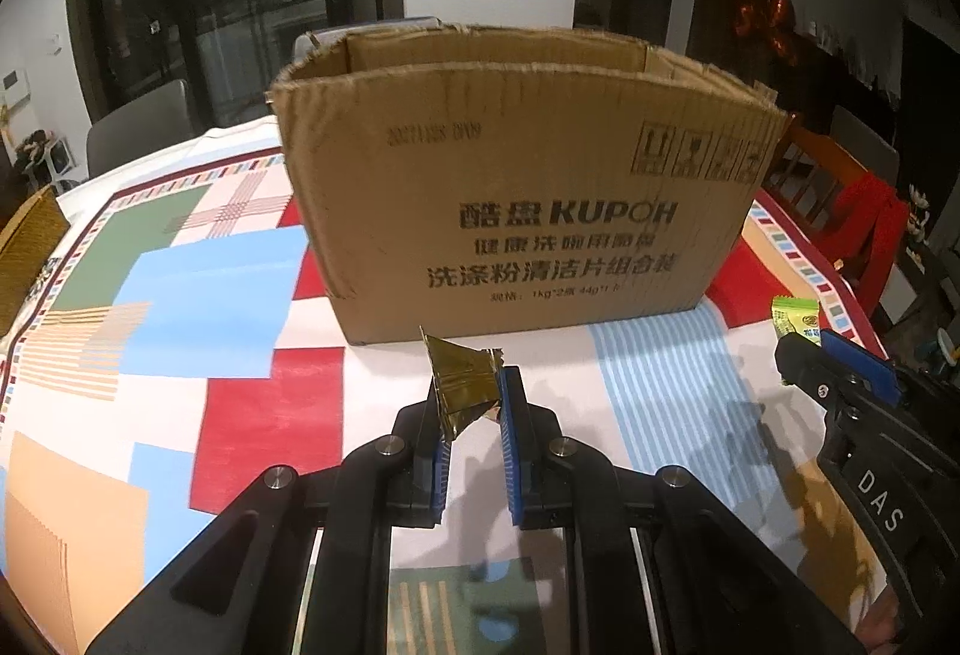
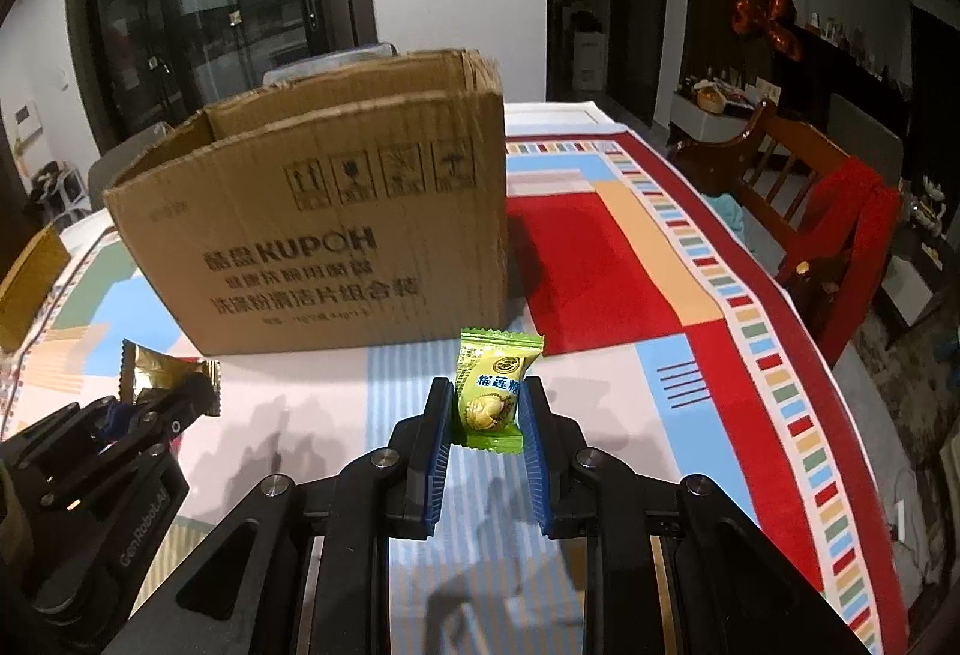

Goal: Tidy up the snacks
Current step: 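Carry the gold candy with the left tool while the right tool carries the yellow-green candy to the box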

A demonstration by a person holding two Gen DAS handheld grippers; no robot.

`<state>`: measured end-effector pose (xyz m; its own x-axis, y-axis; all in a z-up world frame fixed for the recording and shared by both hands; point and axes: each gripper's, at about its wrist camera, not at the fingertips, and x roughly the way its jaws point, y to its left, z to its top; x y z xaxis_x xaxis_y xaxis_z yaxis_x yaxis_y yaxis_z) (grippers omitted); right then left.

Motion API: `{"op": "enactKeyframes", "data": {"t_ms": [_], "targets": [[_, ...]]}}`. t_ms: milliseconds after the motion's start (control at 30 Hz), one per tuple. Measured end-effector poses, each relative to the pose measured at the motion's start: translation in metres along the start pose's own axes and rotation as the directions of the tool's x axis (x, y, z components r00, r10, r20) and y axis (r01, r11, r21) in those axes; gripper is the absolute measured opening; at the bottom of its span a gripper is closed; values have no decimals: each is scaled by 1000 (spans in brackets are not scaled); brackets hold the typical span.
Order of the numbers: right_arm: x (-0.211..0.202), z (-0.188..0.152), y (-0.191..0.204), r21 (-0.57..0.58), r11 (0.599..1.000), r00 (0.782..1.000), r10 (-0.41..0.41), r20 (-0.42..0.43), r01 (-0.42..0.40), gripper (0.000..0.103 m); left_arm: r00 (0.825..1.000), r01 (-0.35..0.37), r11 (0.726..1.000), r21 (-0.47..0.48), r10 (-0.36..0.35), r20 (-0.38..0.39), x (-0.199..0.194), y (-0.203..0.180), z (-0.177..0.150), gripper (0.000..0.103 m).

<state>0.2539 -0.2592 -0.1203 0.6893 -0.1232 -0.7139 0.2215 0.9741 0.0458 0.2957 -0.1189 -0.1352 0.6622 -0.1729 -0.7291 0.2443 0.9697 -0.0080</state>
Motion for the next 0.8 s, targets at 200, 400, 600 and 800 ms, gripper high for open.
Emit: {"op": "enactKeyframes", "data": {"t_ms": [200,400,600,800], "targets": [[-13,7,4,-5,1000,1000,7,29,-6,24,1000,-8,1000,-8,8,23,-15,5,6,16],[-24,16,8,-10,1000,998,15,57,-15,24,999,-14,1000,-11,15,44,-29,10,13,16],[-35,28,11,-17,1000,995,24,92,-23,24,997,-21,1000,-17,22,70,-43,15,22,16],[-43,42,13,-27,999,992,32,124,-29,24,995,-26,999,-20,28,96,-53,19,35,16]]}}
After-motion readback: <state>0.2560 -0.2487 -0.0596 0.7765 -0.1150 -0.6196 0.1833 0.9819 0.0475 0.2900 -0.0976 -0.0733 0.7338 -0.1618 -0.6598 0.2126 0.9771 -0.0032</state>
